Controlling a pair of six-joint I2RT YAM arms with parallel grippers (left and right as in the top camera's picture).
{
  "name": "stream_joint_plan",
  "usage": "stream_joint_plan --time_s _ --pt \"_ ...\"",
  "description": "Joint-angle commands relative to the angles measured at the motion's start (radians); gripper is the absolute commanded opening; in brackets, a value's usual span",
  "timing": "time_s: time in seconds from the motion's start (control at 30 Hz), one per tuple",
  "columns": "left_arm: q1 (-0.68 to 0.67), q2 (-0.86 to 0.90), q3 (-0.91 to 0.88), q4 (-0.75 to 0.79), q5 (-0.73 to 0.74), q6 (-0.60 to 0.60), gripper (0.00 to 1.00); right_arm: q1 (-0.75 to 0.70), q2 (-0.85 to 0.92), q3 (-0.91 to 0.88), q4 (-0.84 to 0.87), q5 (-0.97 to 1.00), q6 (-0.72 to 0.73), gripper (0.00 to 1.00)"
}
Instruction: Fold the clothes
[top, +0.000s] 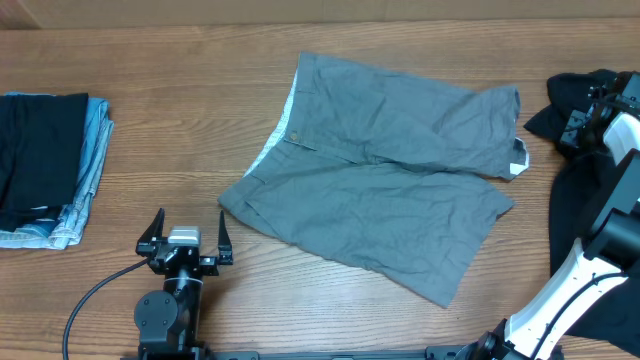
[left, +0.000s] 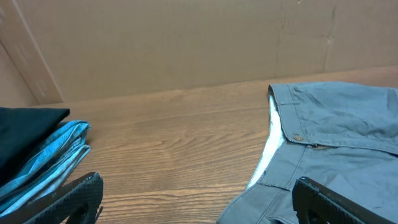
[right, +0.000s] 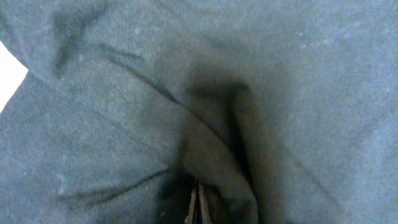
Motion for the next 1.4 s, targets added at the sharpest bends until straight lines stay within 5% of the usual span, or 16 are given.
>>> stream_joint_plan --time_s 0.0,0.17,0.37,0.47,0.7,0.87,0.97,1.03,1.2,1.37 --pt "-0.006 -0.009 -0.003 0.0 -0.003 -0.018 1.0 0.016 0.021 0.116 -0.037 0.028 0.005 0.04" --pt "-0.006 -0.009 -0.003 0.0 -0.003 -0.018 1.0 0.036 0.01 0.426 -0.296 -0.117 0.066 0.06" --pt "-0.006 -0.009 -0.003 0.0 -0.003 -0.018 1.0 0.08 -0.075 0.706 -0.731 -0.451 0.176 0.25" --pt "-0.006 -0.009 -0.003 0.0 -0.003 -0.018 1.0 0.148 -0.085 0.68 -0.954 -0.485 0.241 0.39" --pt "-0.006 -0.009 -0.003 0.063 -0.006 0.023 1.0 0.305 -0.085 0.483 -1.038 -0.482 0.293 0.42" --pt "-0.006 0.006 0.068 0.145 0.307 -0.014 1.0 0.344 -0.085 0.444 -1.06 -0.466 0.294 0.42" --pt "-0.006 0.18 0.27 0.064 0.34 -0.013 1.0 0.347 -0.085 0.443 -1.056 -0.466 0.294 0.42" --pt "-0.006 0.456 0.5 -0.033 0.385 0.018 1.0 0.347 -0.085 0.443 -1.057 -0.465 0.301 0.43" --pt "-0.008 1.363 1.4 -0.627 0.536 0.092 1.0 0.347 -0.085 0.443 -1.092 -0.377 0.326 0.43" --pt "-0.077 1.966 2.046 -1.006 0.555 0.155 1.0 0.347 -0.085 0.44 -1.066 -0.367 0.341 0.45"
